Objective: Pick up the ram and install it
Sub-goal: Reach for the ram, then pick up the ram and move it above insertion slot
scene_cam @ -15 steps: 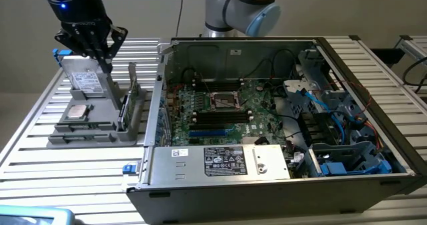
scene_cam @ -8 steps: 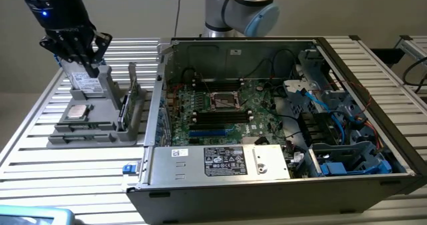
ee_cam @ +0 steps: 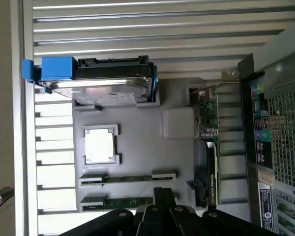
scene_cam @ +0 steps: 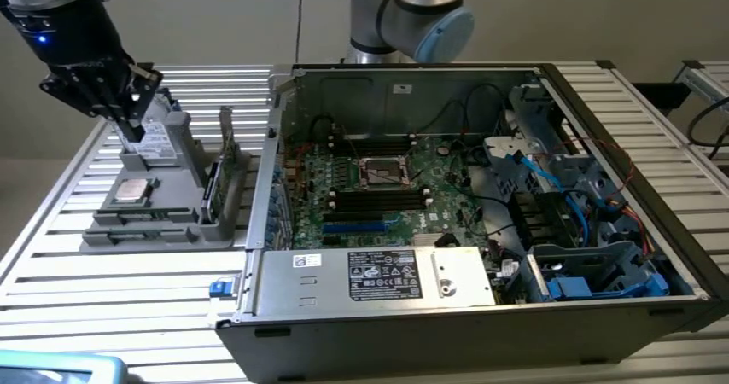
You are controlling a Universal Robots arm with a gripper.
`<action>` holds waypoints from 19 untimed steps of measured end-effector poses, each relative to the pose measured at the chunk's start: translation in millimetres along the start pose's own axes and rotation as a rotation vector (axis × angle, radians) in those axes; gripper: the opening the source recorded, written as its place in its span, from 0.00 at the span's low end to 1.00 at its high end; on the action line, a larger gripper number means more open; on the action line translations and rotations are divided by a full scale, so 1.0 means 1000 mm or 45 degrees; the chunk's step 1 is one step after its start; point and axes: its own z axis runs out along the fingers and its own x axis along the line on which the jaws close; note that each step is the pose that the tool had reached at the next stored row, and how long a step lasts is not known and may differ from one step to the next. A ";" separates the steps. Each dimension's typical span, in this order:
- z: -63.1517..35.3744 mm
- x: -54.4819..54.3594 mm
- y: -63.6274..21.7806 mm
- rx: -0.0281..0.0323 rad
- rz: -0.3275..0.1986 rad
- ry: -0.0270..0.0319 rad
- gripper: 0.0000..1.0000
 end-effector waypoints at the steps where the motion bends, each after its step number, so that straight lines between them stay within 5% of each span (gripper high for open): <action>1: 0.0016 0.004 -0.0004 0.0000 0.000 0.0000 0.11; 7: 0.0119 0.027 -0.0027 -0.0002 -0.009 0.0005 0.11; 19: 0.0194 0.029 -0.0036 -0.0015 -0.050 0.0024 0.11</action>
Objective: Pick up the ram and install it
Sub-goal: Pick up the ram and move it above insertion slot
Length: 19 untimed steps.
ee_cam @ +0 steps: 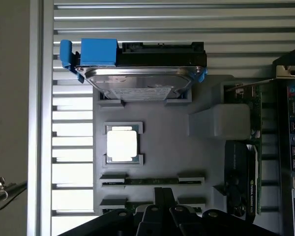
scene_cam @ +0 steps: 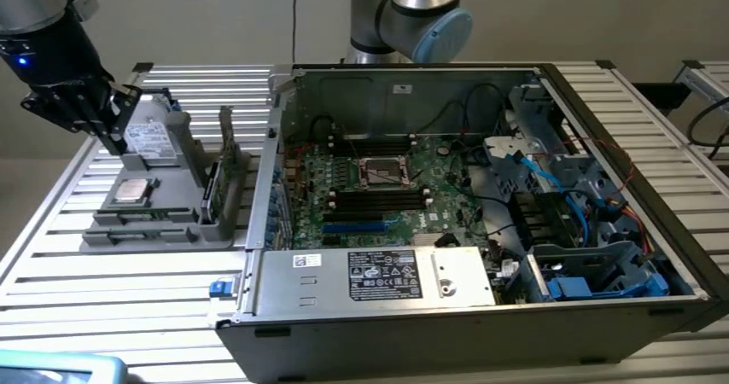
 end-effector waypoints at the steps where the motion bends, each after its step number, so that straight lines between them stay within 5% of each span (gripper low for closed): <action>1: 0.0000 0.000 0.0000 0.0000 0.000 0.0000 0.11; 8: 0.0005 0.000 -0.0003 -0.0001 0.000 -0.0002 0.11; 15: 0.0009 0.001 -0.0007 0.0004 0.000 0.0001 0.31; 19: 0.0009 0.002 -0.0011 -0.0009 -0.069 0.0036 0.31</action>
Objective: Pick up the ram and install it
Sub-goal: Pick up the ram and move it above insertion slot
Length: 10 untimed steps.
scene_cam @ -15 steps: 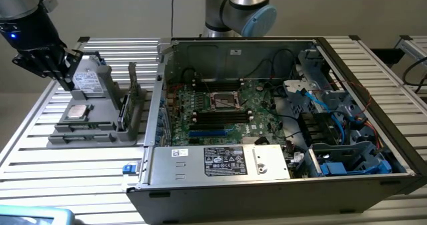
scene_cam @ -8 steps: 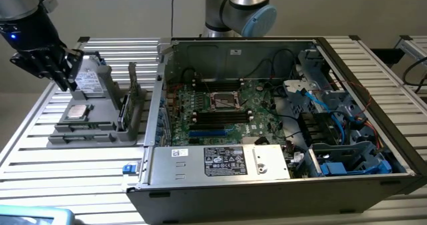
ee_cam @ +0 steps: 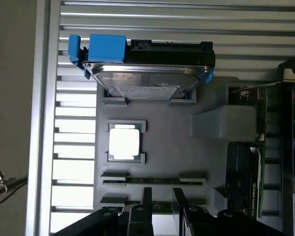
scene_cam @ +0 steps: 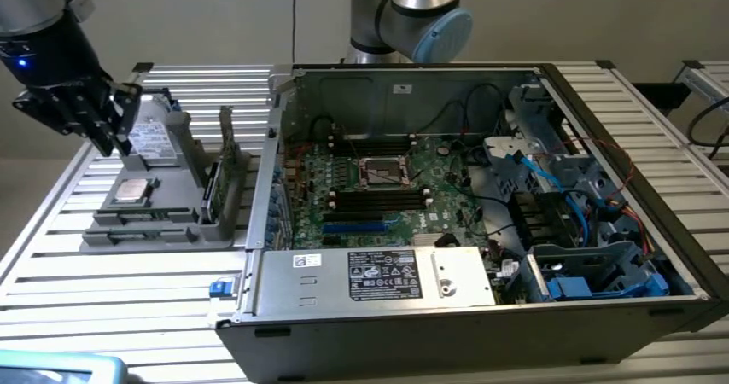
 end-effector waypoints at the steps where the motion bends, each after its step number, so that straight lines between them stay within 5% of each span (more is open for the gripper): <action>1: 0.0001 0.000 0.0000 -0.0005 -0.021 0.0010 0.31; 10: 0.0005 0.000 0.0000 -0.0047 -0.231 0.0109 0.31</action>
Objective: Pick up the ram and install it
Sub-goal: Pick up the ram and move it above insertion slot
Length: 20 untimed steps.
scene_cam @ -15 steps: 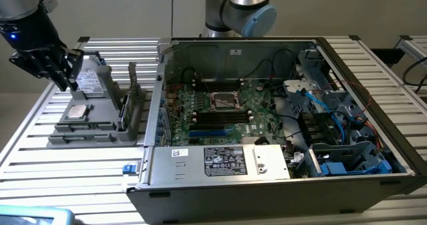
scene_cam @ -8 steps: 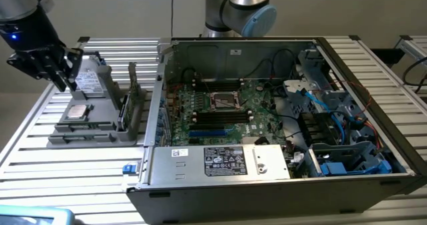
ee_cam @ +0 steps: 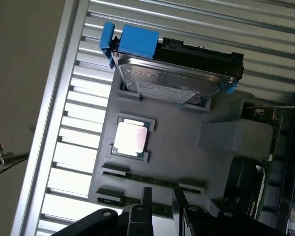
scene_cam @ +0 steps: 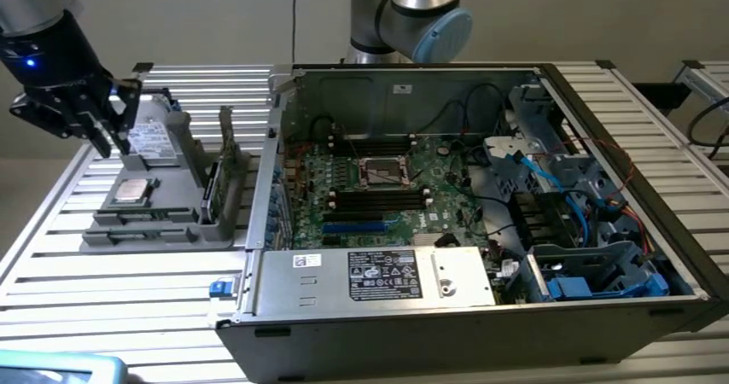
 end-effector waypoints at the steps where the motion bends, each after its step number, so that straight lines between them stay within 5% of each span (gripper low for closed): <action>1: 0.0000 0.000 0.0000 -0.0004 -0.023 0.0012 0.31; 5: -0.0001 0.000 0.0000 0.0048 -0.115 0.0076 0.31; 16: 0.0000 0.000 0.0000 0.0528 -0.356 0.0404 0.31; 20: 0.0004 0.000 0.0000 0.0534 -0.450 0.0464 0.31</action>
